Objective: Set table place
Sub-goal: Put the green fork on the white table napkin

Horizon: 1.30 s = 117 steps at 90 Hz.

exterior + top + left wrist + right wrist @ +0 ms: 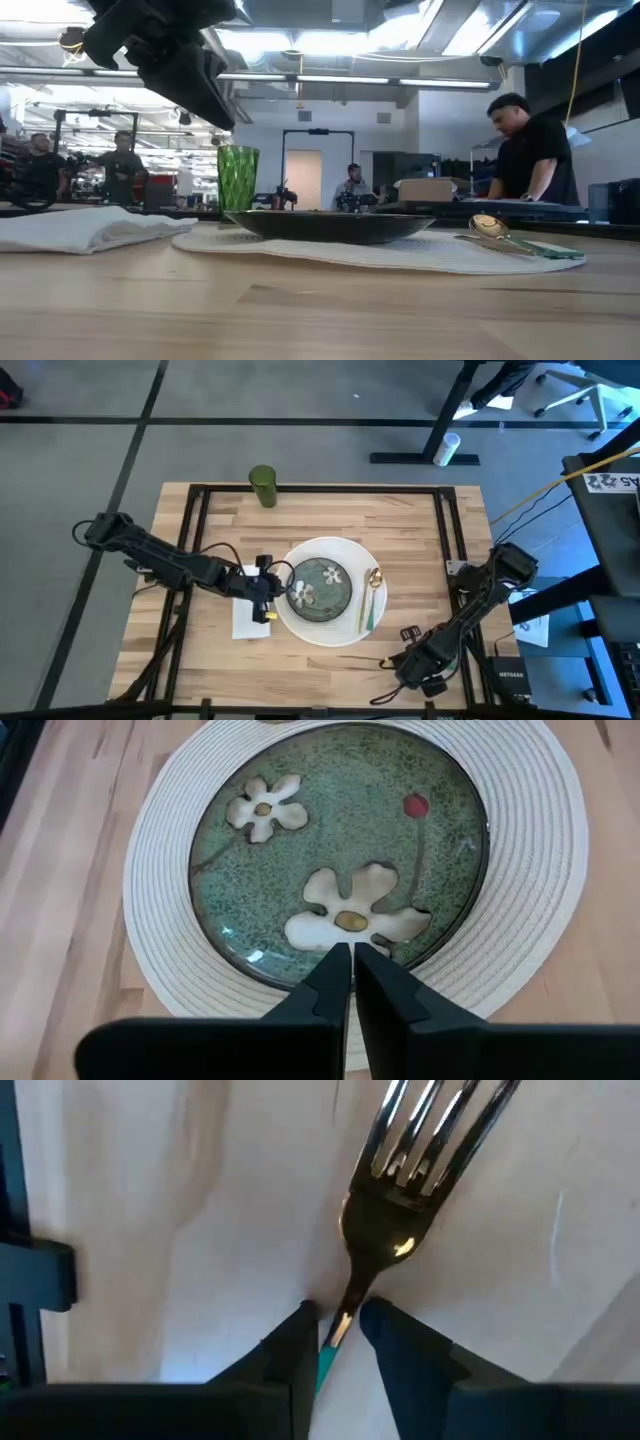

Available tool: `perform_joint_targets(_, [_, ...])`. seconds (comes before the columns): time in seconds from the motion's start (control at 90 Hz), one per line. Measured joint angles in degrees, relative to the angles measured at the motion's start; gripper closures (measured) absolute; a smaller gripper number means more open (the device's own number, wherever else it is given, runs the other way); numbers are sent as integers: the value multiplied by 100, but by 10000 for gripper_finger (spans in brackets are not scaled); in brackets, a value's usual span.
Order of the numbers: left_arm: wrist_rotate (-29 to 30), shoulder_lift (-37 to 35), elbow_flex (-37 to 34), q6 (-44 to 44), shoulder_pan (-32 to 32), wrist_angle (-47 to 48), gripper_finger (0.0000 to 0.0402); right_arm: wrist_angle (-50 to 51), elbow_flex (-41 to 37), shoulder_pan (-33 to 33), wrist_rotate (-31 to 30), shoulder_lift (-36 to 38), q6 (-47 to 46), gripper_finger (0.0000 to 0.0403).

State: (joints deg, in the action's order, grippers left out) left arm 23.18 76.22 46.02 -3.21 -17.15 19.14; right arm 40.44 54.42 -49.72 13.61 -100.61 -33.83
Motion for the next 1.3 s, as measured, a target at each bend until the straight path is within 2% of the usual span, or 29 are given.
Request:
perform_joint_targets(0.189, [4, -1, 0, 5, 0, -4, 402, -15, -18, 195, 100, -7, 131, 395])
perform_joint_targets(0.344, [7, -2, 0, 5, 0, -2, 402, 10, -24, 482, 178, -17, 376, 389])
perform_joint_targets(0.511, [20, -2, 0, 39, 0, -5, 402, 4, -27, 832, 136, -18, 830, 399])
perform_joint_targets(0.722, [162, 0, 0, 89, -1, -154, 402, -70, -30, 1225, -193, 70, 1193, 398])
perform_joint_targets(0.844, [213, 0, 0, 198, -29, -225, 402, -100, -31, 1425, -757, 352, 1307, 398])
perform_joint_targets(1.011, [582, 0, 0, 233, -129, -225, 402, -214, -31, 1732, -1082, 885, 1338, 398])
perform_joint_targets(1.3, [1067, -2, 2, 354, -365, -226, 402, -1003, -25, 2328, -963, 1423, 1600, 398])
